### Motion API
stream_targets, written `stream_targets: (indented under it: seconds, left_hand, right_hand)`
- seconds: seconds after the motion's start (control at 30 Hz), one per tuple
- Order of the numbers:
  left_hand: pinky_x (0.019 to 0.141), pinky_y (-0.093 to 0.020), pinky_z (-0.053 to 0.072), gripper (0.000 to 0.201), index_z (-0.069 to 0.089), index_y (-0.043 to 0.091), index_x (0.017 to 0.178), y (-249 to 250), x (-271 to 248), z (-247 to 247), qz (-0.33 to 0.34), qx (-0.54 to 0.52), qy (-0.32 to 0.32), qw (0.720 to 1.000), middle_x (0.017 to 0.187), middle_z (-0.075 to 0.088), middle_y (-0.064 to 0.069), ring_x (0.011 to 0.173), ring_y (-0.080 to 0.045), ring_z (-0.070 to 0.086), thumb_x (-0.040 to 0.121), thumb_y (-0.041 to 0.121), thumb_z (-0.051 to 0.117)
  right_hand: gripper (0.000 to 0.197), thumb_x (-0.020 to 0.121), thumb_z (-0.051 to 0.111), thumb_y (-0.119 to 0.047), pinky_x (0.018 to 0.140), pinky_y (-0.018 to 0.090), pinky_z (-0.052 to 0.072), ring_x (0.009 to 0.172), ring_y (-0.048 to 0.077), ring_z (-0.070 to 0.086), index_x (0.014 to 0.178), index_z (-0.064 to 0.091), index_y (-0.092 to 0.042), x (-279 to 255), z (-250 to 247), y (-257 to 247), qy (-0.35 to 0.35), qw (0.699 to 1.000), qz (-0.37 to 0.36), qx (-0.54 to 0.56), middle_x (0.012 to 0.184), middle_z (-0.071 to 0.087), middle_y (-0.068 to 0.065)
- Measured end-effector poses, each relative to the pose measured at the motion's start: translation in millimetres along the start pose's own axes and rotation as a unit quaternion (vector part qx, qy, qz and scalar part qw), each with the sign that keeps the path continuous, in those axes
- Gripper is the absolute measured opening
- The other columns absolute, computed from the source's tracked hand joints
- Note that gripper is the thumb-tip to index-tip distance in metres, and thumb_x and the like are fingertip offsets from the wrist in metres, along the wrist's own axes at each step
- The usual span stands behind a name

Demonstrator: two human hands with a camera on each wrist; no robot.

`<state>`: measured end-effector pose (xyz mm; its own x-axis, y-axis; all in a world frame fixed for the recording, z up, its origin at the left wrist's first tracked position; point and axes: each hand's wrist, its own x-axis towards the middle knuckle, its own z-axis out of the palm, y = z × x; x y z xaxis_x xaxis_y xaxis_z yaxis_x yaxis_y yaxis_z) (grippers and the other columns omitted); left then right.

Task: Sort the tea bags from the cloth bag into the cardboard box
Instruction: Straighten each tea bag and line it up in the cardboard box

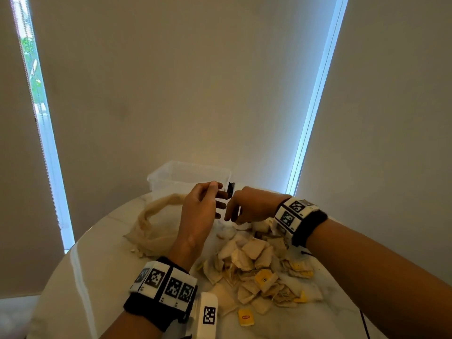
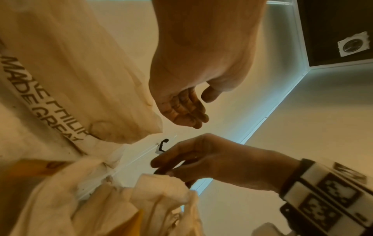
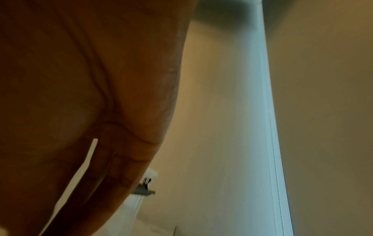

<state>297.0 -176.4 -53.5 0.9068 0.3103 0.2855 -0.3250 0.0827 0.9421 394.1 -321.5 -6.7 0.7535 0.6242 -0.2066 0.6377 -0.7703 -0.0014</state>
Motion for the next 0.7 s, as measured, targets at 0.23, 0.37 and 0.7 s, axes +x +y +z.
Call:
stream_targets:
  seconds: [0.23,0.37,0.7]
  left_hand:
    - [0.082,-0.034,0.060,0.030,0.071,0.023,0.114,19.6,-5.8,0.1,0.008,0.084,-0.098,0.992,0.100,0.079,0.008,0.091,-0.013,0.075,0.109,0.045,0.050]
    - [0.078,-0.029,0.057,0.023,0.070,0.032,0.110,43.2,-10.5,-7.6,0.055,0.285,-0.204,0.935,0.094,0.077,0.015,0.079,-0.001,0.073,0.102,0.051,0.061]
    - [0.073,-0.027,0.060,0.046,0.066,0.012,0.133,44.4,-34.6,-2.0,-0.172,0.581,-0.497,0.622,0.122,0.075,-0.007,0.097,-0.020,0.073,0.097,0.041,0.074]
  right_hand:
    - [0.039,0.097,0.077,-0.035,0.096,0.040,0.063,0.114,0.020,0.071,0.135,0.070,-0.029,-62.8,-17.7,-1.6,-0.152,0.975,0.026,0.161,0.134,0.069,-0.003]
    - [0.043,0.090,0.083,-0.038,0.095,0.038,0.063,0.111,0.020,0.071,0.131,0.070,-0.034,-86.7,-2.5,6.1,-0.106,0.986,0.032,0.125,0.129,0.068,-0.008]
    - [0.038,0.089,0.085,-0.035,0.084,0.029,0.064,0.102,0.018,0.075,0.126,0.075,-0.031,-123.1,15.6,17.9,0.026,0.963,0.035,0.267,0.118,0.072,-0.014]
